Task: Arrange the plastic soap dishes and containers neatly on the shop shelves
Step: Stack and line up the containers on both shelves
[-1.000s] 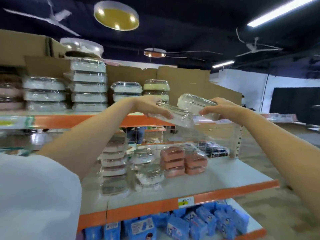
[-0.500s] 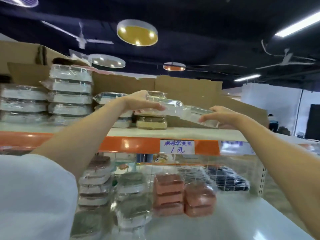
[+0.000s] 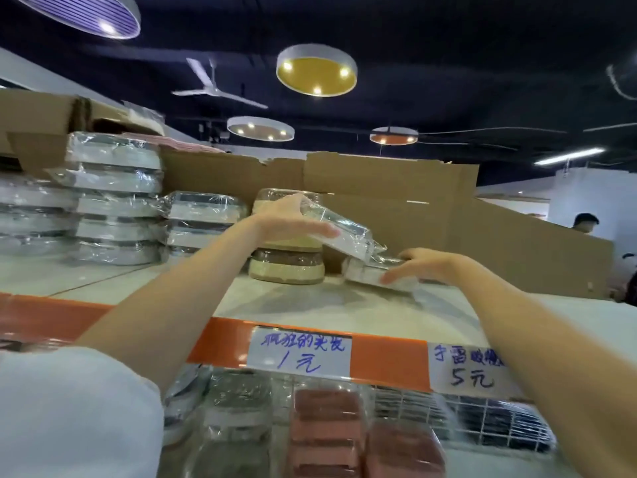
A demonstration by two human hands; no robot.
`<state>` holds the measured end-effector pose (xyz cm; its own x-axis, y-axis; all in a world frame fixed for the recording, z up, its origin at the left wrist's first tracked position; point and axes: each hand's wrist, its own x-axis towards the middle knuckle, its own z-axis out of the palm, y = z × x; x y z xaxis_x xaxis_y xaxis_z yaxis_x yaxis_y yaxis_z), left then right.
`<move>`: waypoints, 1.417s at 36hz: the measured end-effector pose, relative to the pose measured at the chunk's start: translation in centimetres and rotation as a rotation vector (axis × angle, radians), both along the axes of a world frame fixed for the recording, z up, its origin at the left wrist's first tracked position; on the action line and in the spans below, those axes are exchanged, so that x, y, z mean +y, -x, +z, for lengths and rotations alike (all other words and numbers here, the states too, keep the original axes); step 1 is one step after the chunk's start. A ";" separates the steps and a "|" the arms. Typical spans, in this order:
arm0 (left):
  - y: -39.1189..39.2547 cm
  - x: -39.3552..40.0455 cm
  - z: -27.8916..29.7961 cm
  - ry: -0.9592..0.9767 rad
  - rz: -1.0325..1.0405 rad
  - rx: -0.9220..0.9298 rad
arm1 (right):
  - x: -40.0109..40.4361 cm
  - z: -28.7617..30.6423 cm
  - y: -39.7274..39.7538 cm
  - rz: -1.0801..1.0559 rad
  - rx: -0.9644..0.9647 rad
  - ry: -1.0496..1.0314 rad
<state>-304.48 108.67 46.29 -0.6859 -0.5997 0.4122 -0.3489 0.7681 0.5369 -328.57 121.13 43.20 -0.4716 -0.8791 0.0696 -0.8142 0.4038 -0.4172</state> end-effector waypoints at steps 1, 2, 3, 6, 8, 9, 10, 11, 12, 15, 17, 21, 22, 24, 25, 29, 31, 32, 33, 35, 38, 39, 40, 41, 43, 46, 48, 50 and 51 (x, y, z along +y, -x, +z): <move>0.2 0.0 -0.5 0.009 0.017 0.022 | 0.0 -0.1 0.0 0.005 -0.001 -0.003; 0.3 0.0 -0.9 0.003 0.032 0.053 | 0.0 -0.2 0.0 0.011 -0.007 -0.006; 0.4 0.0 -1.2 -0.005 0.032 0.087 | 0.0 -0.2 0.1 0.019 -0.013 -0.010; 0.1 0.4 -1.4 -0.042 0.005 0.133 | -0.2 -0.4 0.5 0.046 -0.011 -0.024; -0.1 0.7 -1.5 -0.063 -0.008 0.146 | -0.1 -0.5 0.2 0.071 -0.005 -0.053; -0.1 0.9 -1.6 -0.064 -0.012 0.144 | 0.0 -0.5 -0.2 0.087 0.006 -0.066; -0.2 1.2 -1.7 -0.053 -0.015 0.139 | -0.1 -0.6 -0.3 0.097 0.021 -0.068; -0.3 1.4 -1.8 -0.045 -0.017 0.137 | -0.3 -0.7 -0.1 0.104 0.032 -0.061; -0.4 1.5 -1.8 -0.046 -0.022 0.141 | -0.6 -0.8 0.3 0.109 0.035 -0.054; -0.7 1.5 -2.0 -0.051 -0.050 0.157 | -1.0 -1.0 0.7 0.117 0.029 -0.034; -0.6 1.4 -2.2 -0.059 -0.059 0.173 | -1.1 -1.0 0.7 0.117 0.019 -0.040; -0.2 1.4 -2.4 -0.075 -0.040 0.192 | -0.2 -0.5 -0.9 0.137 -0.048 -0.021; -0.2 1.4 -2.5 -0.073 -0.031 0.188 | 0.1 -0.4 -1.2 0.149 -0.073 0.007; 0.0 1.5 -2.6 -0.066 -0.018 0.183 | 0.4 -0.2 -1.3 0.198 -0.144 0.063; 0.0 1.5 -2.6 -0.058 -0.013 0.184 | 0.7 0.0 -1.4 0.234 -0.178 0.081; 0.2 1.7 -2.7 -0.048 -0.008 0.191 | 1.7 0.4 -2.7 0.338 -0.292 0.150; 0.4 1.8 -2.7 -0.053 -0.019 0.195 | 1.6 0.4 -3.4 0.366 -0.309 0.183; 0.4 1.8 -2.7 -0.057 -0.028 0.200 | 1.5 0.4 -3.7 0.369 -0.295 0.191; 0.5 1.9 -2.7 -0.064 -0.035 0.207 | 1.3 0.4 -3.9 0.368 -0.270 0.192; 0.6 1.9 -2.8 -0.070 -0.038 0.210 | 1.0 0.4 -4.0 0.357 -0.256 0.194; 0.8 1.8 -2.9 -0.054 -0.031 0.189 | 0.7 0.2 -3.6 0.352 -0.263 0.216; 0.8 1.8 -3.0 -0.055 -0.033 0.184 | 0.7 0.2 -3.6 0.360 -0.267 0.217; 0.9 1.8 -3.0 -0.056 -0.039 0.181 | 0.7 0.2 -3.6 0.370 -0.274 0.221; 0.8 1.8 -3.1 -0.051 -0.044 0.180 | 0.7 0.2 -3.7 0.377 -0.285 0.221; 0.8 1.8 -3.1 -0.034 -0.046 0.171 | 0.6 0.2 -3.8 0.375 -0.290 0.229; 0.6 2.0 -3.1 -0.013 -0.034 0.136 | 0.4 0.3 -3.6 0.354 -0.261 0.272; 0.6 2.2 -3.1 0.010 -0.029 0.099 | 0.4 0.5 -3.2 0.328 -0.255 0.296; 0.7 2.1 -3.2 0.048 -0.020 0.066 | 0.5 0.6 -2.6 0.286 -0.276 0.321; 0.7 1.9 -3.3 0.063 -0.013 0.052 | 0.7 0.7 -2.3 0.269 -0.285 0.338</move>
<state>-305.20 110.57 42.97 -0.6699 -0.5627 0.4842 -0.3114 0.8051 0.5048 -326.25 121.81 43.89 -0.2732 -0.9227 0.2720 -0.7056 0.0000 -0.7086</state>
